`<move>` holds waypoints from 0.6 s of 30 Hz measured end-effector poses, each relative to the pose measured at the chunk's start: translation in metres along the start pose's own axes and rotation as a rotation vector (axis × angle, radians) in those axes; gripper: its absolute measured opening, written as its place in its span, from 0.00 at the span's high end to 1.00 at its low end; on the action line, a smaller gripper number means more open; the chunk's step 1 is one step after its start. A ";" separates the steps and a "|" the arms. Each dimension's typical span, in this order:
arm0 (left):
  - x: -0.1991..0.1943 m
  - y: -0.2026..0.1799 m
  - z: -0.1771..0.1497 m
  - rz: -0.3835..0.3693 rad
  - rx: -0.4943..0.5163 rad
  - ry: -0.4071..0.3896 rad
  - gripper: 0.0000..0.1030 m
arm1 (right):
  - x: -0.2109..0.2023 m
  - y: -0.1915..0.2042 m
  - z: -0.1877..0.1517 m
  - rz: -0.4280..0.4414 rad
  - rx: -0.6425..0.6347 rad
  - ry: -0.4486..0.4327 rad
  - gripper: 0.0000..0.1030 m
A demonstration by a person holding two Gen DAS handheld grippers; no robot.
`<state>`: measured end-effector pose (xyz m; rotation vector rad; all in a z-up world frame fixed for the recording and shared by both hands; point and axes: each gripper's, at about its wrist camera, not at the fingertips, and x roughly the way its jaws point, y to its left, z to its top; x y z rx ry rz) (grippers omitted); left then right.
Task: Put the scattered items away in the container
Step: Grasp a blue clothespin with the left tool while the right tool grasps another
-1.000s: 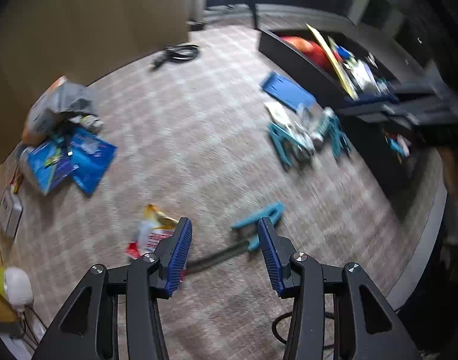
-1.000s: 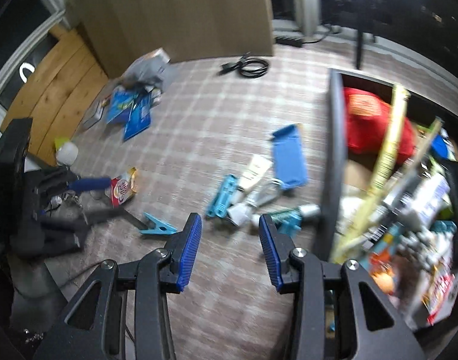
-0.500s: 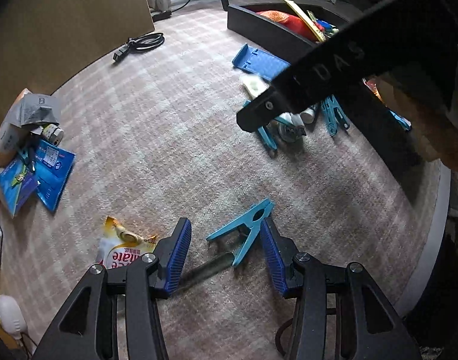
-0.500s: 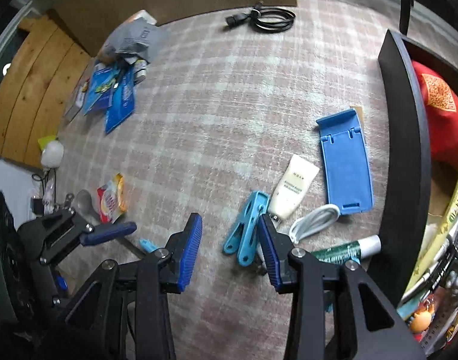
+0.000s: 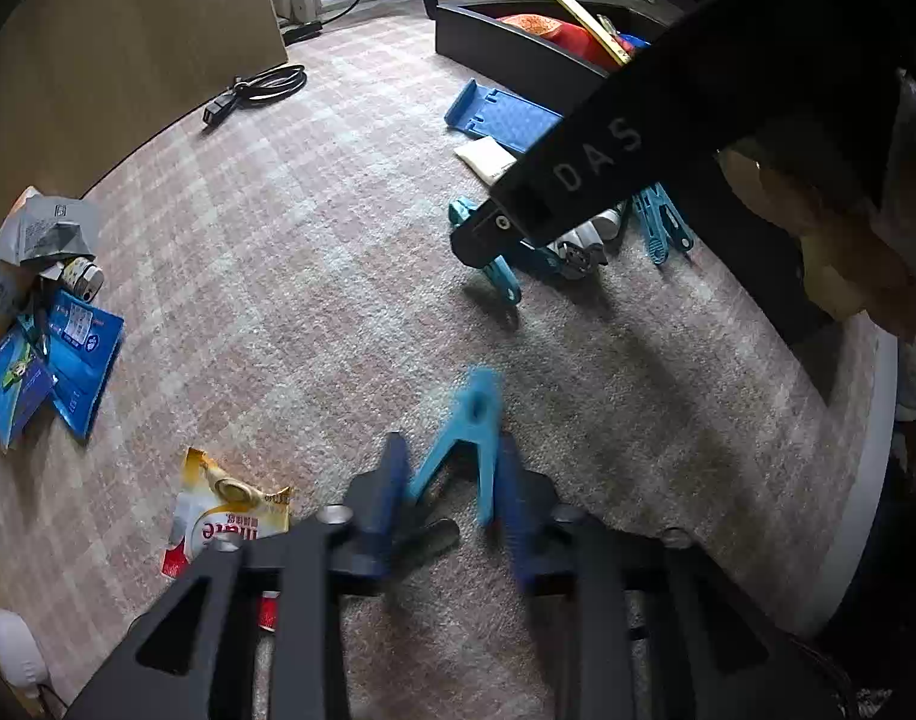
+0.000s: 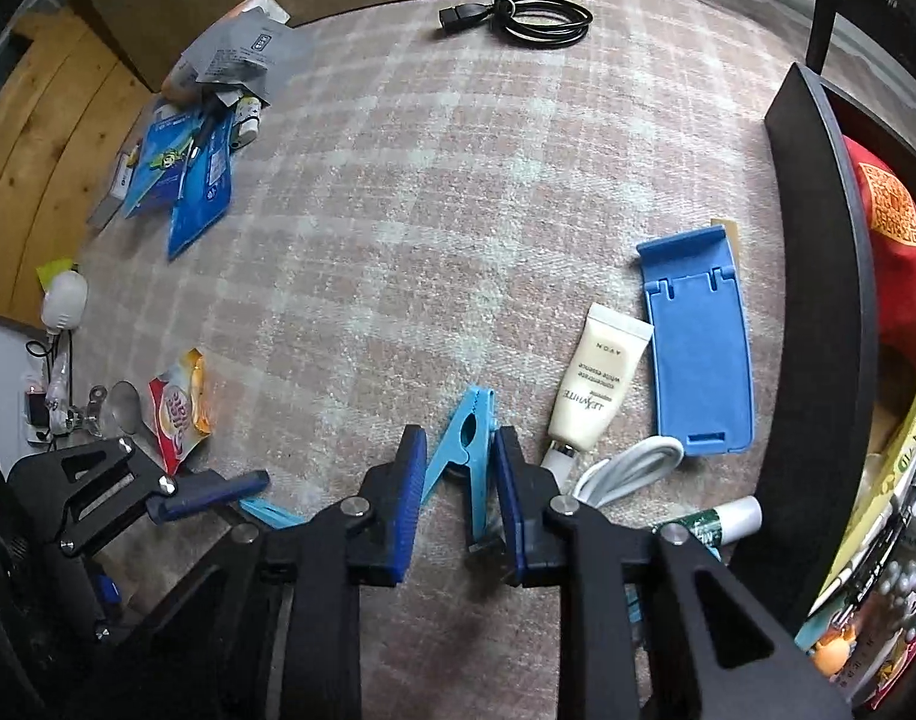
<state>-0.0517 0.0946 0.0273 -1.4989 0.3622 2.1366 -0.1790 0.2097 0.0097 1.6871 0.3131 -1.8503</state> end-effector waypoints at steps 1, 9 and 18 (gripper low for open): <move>-0.001 0.000 0.000 -0.005 -0.008 0.001 0.76 | 0.000 -0.001 0.000 0.000 0.002 -0.003 0.79; -0.020 -0.002 0.002 -0.016 -0.064 -0.041 0.76 | -0.027 -0.010 -0.003 0.039 0.043 -0.074 0.80; -0.048 -0.028 0.026 -0.060 -0.076 -0.105 0.76 | -0.080 -0.037 -0.009 0.044 0.105 -0.191 0.80</move>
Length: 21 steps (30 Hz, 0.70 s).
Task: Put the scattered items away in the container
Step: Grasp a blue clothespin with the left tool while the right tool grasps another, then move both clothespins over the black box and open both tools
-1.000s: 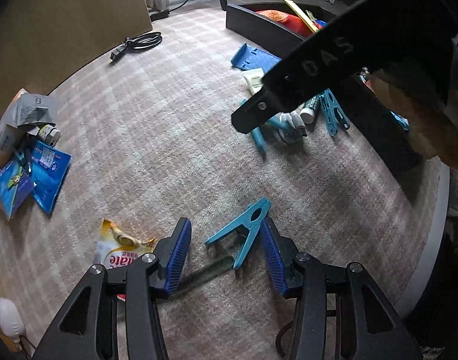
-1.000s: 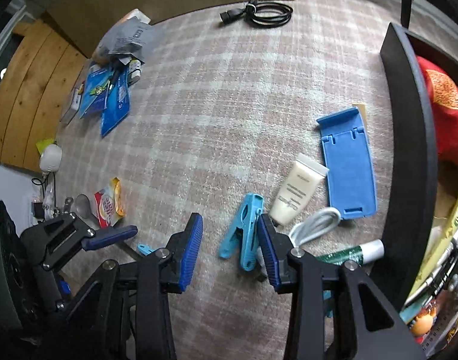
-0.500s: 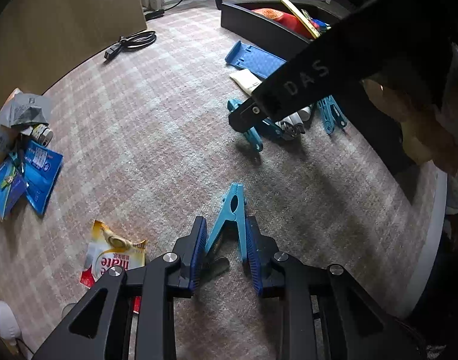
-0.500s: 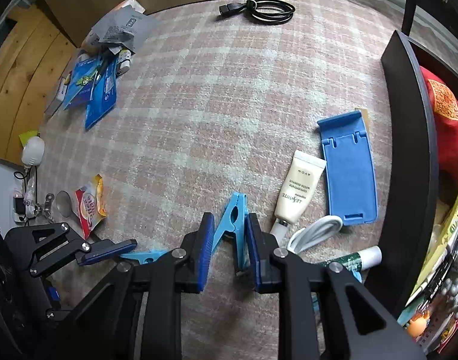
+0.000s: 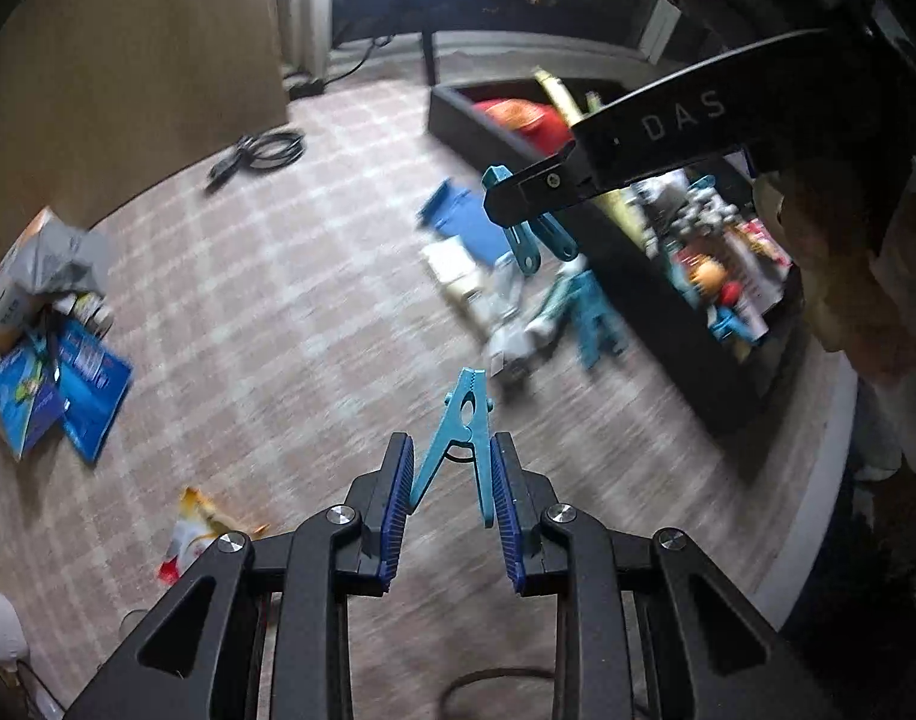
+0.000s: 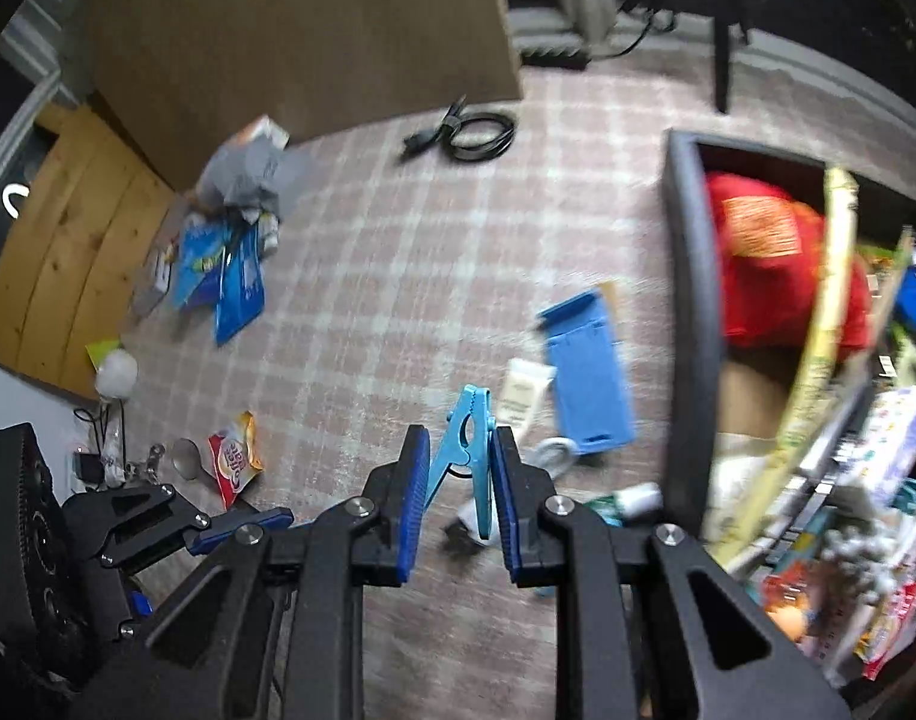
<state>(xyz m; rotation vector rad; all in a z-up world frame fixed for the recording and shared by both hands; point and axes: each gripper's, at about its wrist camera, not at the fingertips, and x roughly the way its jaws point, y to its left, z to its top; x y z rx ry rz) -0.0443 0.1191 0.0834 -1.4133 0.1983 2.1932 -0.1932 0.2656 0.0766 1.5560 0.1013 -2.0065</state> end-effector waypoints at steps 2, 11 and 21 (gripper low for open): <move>-0.001 -0.010 0.012 -0.017 0.011 -0.011 0.76 | -0.013 -0.012 -0.002 -0.014 0.018 -0.023 0.80; 0.003 -0.076 0.054 -0.120 0.064 -0.047 0.76 | -0.068 -0.090 -0.027 -0.106 0.142 -0.108 0.80; 0.009 -0.157 0.083 -0.184 0.181 -0.056 0.76 | -0.116 -0.161 -0.063 -0.173 0.293 -0.186 0.80</move>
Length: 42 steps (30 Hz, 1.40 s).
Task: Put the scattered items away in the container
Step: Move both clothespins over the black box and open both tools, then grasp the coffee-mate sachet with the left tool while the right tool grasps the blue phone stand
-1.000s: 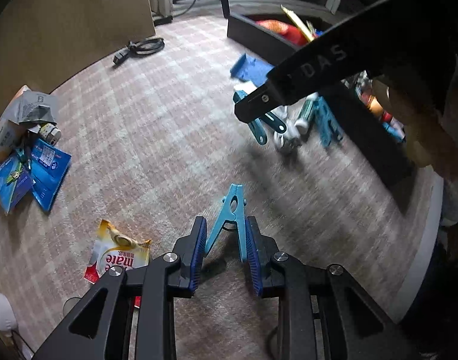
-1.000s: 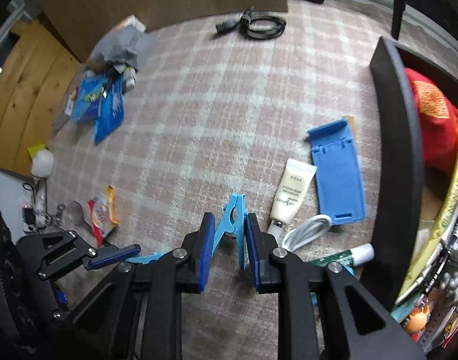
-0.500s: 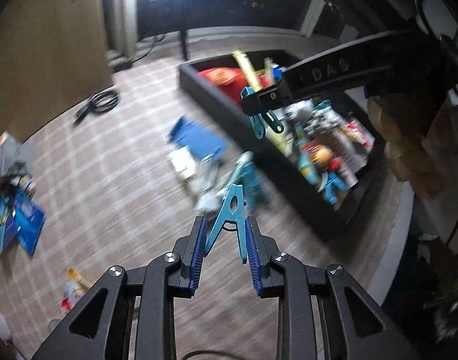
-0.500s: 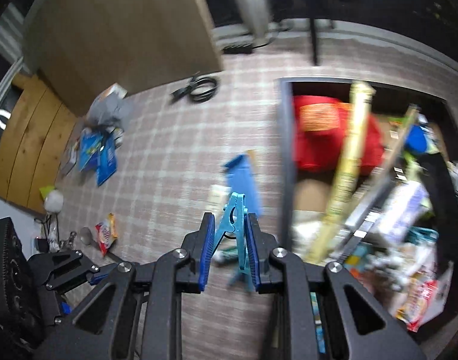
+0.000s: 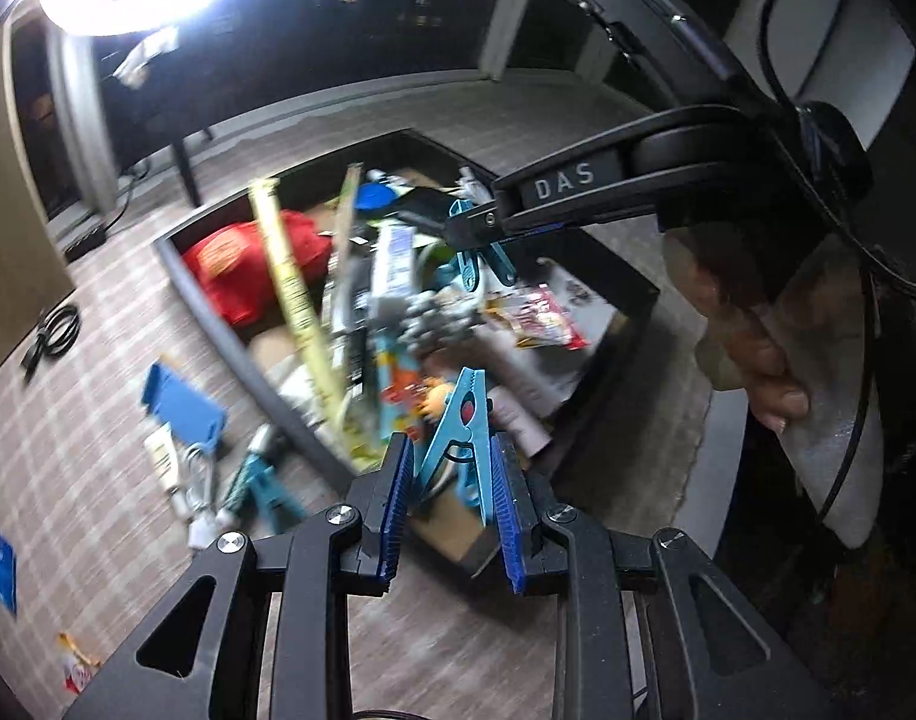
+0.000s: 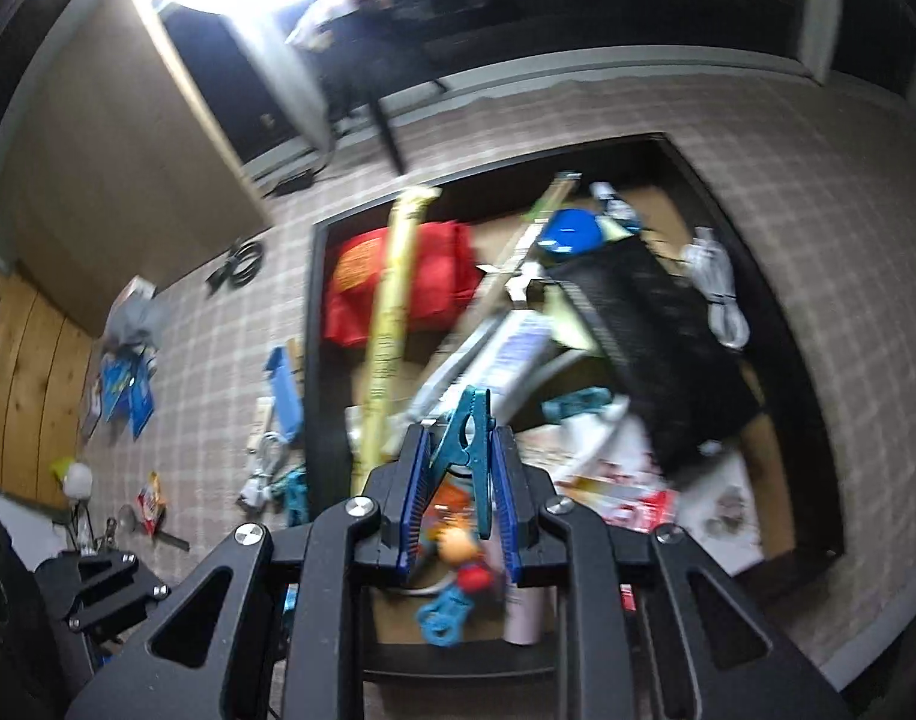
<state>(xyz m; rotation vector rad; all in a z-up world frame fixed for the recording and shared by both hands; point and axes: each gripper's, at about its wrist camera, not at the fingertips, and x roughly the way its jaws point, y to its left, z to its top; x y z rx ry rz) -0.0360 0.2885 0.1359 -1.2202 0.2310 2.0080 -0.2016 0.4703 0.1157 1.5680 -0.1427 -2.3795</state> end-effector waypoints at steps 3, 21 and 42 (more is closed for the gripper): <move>0.005 -0.011 0.006 -0.005 0.016 0.005 0.76 | -0.006 -0.016 -0.002 -0.018 0.026 -0.011 0.80; 0.000 0.017 0.000 0.065 -0.089 0.013 0.52 | -0.013 -0.006 -0.005 -0.043 0.002 -0.038 0.57; -0.079 0.220 -0.157 0.369 -0.669 0.092 0.52 | 0.064 0.173 0.004 0.110 -0.409 0.114 0.50</move>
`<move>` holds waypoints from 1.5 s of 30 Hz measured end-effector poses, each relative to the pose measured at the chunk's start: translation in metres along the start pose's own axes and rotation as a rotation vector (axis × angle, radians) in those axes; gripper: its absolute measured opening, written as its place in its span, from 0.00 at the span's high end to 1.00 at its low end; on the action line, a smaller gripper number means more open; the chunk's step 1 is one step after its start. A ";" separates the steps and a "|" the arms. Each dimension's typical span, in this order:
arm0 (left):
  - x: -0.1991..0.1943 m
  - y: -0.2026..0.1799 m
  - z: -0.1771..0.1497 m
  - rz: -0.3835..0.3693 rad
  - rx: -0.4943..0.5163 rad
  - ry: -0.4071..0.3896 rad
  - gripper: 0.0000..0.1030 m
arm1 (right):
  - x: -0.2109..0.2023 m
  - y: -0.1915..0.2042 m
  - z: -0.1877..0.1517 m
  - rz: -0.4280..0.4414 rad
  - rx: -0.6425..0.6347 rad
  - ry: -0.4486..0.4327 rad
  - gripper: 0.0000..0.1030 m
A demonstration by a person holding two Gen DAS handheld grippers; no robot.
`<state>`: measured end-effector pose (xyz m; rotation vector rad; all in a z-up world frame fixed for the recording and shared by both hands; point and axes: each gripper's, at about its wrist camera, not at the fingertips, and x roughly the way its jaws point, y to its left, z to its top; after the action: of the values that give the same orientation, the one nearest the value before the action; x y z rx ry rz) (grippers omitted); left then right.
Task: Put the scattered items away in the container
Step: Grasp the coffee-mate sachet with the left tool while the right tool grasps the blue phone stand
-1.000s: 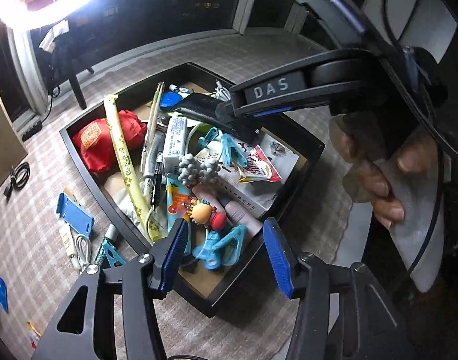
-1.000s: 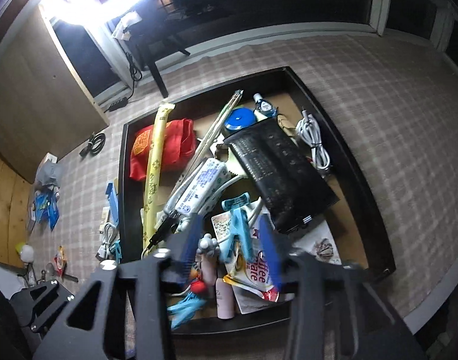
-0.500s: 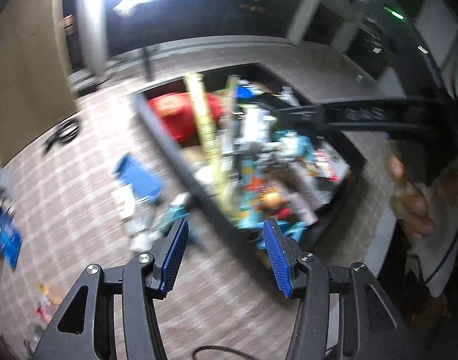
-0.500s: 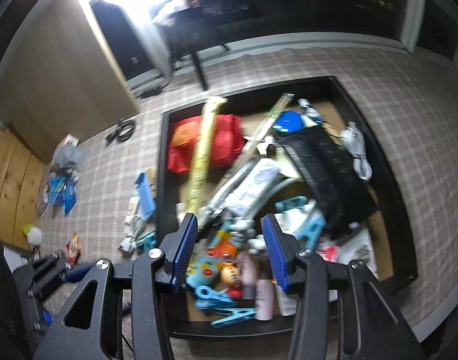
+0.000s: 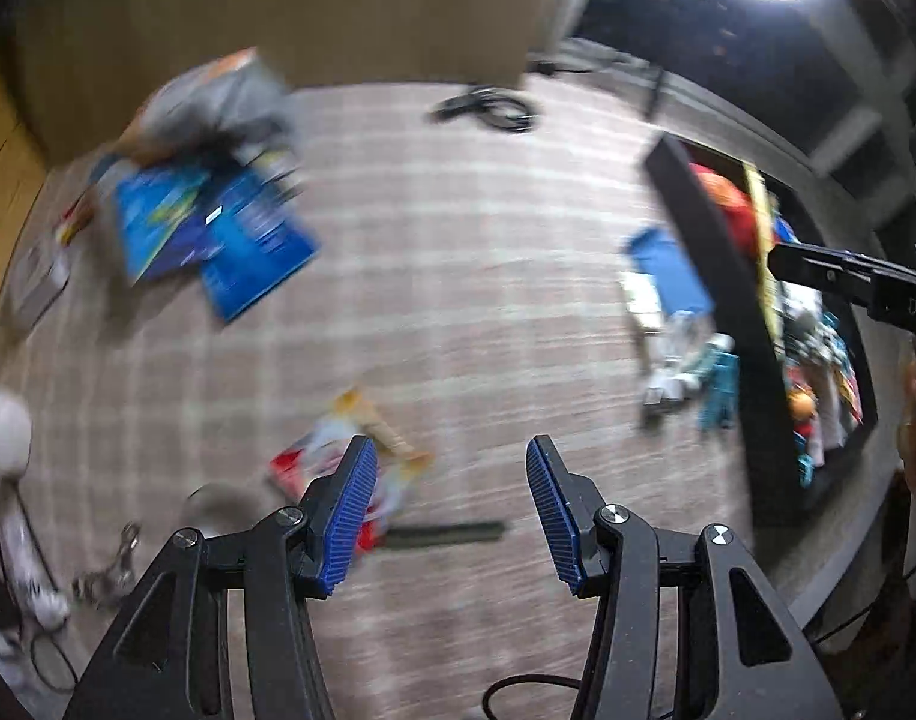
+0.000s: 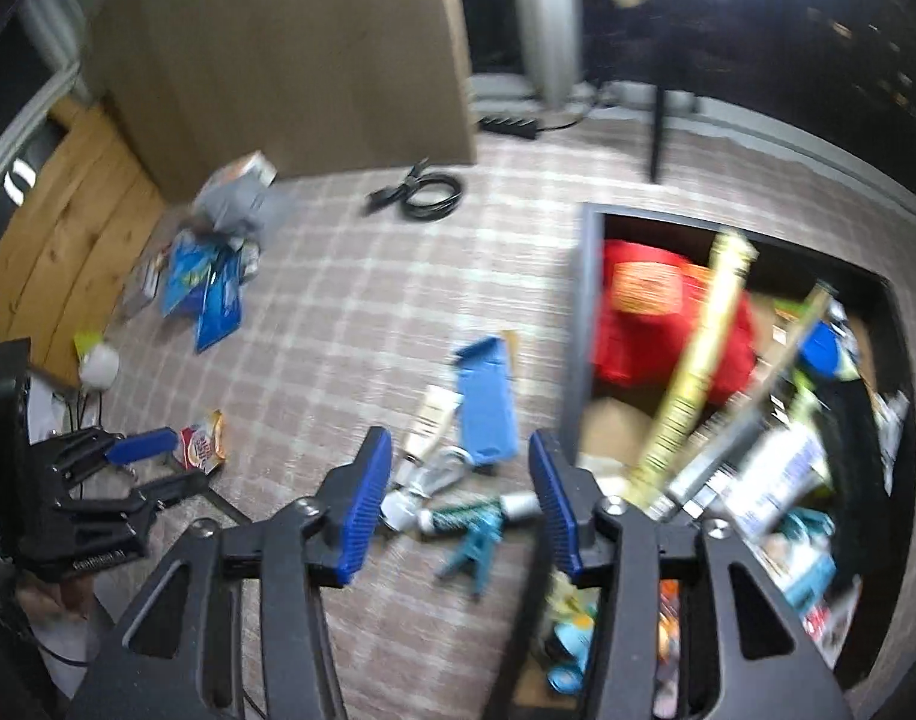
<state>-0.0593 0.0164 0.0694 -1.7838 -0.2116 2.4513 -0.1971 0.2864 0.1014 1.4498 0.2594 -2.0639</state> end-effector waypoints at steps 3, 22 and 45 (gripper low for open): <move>0.006 0.018 -0.006 0.016 -0.044 0.020 0.52 | 0.023 0.015 0.012 -0.020 -0.053 0.050 0.49; 0.035 0.034 -0.013 0.003 -0.145 0.111 0.46 | 0.087 0.006 0.024 -0.078 -0.044 0.224 0.49; 0.067 0.002 0.030 0.147 -0.100 0.081 0.56 | 0.099 0.000 0.017 -0.026 0.063 0.312 0.73</move>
<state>-0.1081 0.0236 0.0156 -2.0030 -0.2064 2.5010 -0.2332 0.2426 0.0181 1.8152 0.3406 -1.8744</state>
